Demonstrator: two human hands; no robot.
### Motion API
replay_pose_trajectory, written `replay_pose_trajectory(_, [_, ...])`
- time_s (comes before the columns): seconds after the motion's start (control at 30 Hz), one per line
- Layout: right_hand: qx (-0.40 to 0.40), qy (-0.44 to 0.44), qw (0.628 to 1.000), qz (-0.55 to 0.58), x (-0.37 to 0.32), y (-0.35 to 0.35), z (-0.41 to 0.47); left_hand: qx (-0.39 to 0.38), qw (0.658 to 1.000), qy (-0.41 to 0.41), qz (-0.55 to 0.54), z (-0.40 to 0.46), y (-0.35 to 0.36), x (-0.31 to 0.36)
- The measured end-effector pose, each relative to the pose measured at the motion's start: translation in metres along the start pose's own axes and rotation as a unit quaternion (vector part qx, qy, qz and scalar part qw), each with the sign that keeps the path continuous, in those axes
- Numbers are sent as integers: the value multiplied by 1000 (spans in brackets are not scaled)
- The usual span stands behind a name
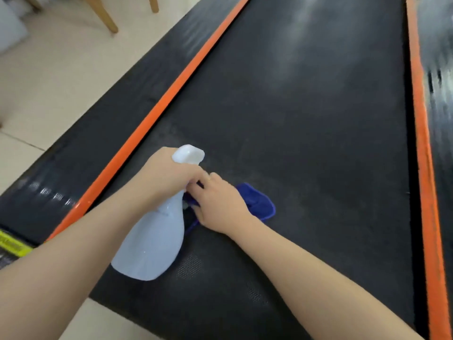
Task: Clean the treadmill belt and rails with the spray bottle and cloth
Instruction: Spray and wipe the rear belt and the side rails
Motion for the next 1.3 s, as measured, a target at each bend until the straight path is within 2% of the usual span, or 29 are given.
replay_pose_trajectory(0.03, [-6, 19, 1000, -5, 6, 1, 13, 18, 1000, -5, -4, 0, -13, -5])
replay_pose_trajectory(0.17, [43, 218, 973, -65, 64, -6, 54, 80, 994, -33, -61, 2, -65, -37])
replay_pose_trajectory(0.2, [46, 231, 969, -82, 60, -5, 59, 87, 992, -38, -84, 2, -74, -43])
replay_pose_trajectory(0.23, [41, 207, 974, -87, 45, -3, 62, 97, 989, -40, -105, 3, -81, -49])
replay_pose_trajectory(0.27, [35, 148, 985, -77, 23, 2, 62, 103, 986, -41, -122, 3, -86, -52])
replay_pose_trajectory(0.33, [15, -12, 999, -45, -22, 9, 48, 109, 982, -43, -148, 5, -91, -56])
replay_pose_trajectory(0.37, [0, -58, 998, -21, -31, 11, 42, 113, 981, -47, -152, 7, -93, -57])
replay_pose_trajectory(0.4, [-8, -53, 998, 13, -28, 10, 43, 119, 980, -53, -148, 9, -94, -59])
replay_pose_trajectory(0.47, [7, 86, 993, 78, 4, 7, 49, 118, 983, -68, -125, 15, -93, -61])
replay_pose_trajectory(0.53, [66, 224, 965, 119, 35, 0, 44, 102, 987, -75, -98, 21, -89, -61])
replay_pose_trajectory(0.57, [86, 261, 953, 130, 44, -4, 40, 98, 989, -76, -81, 24, -87, -62])
replay_pose_trajectory(0.73, [99, 314, 938, 106, 66, -14, 15, 66, 994, -52, -66, 33, -72, -55])
replay_pose_trajectory(0.8, [134, 346, 920, 129, 81, -22, 0, 37, 997, -23, -61, 25, -63, -49])
replay_pose_trajectory(0.87, [144, 364, 909, 145, 93, -27, -12, -11, 1000, -2, -12, 10, -48, -49])
replay_pose_trajectory(0.97, [133, 343, 918, 149, 88, -31, -21, -64, 996, 29, 56, -6, -34, -54])
replay_pose_trajectory(1.03, [118, 321, 929, 140, 76, -29, -20, -59, 997, 33, 45, -7, -38, -56])
replay_pose_trajectory(1.17, [69, 281, 952, 100, 54, -17, -7, 15, 998, 55, 12, -9, -72, -54])
replay_pose_trajectory(1.3, [27, 179, 980, 80, 30, -6, 33, 102, 989, 85, -67, -20, -126, -46])
Point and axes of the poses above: each hand's wrist, its own z-axis towards the middle knuckle, its own y-axis out of the palm, x = y × z, the point moved 8 cm from there along z, towards the middle knuckle, and after that the axes turned 5 degrees about -z, right-handed, at the moved point
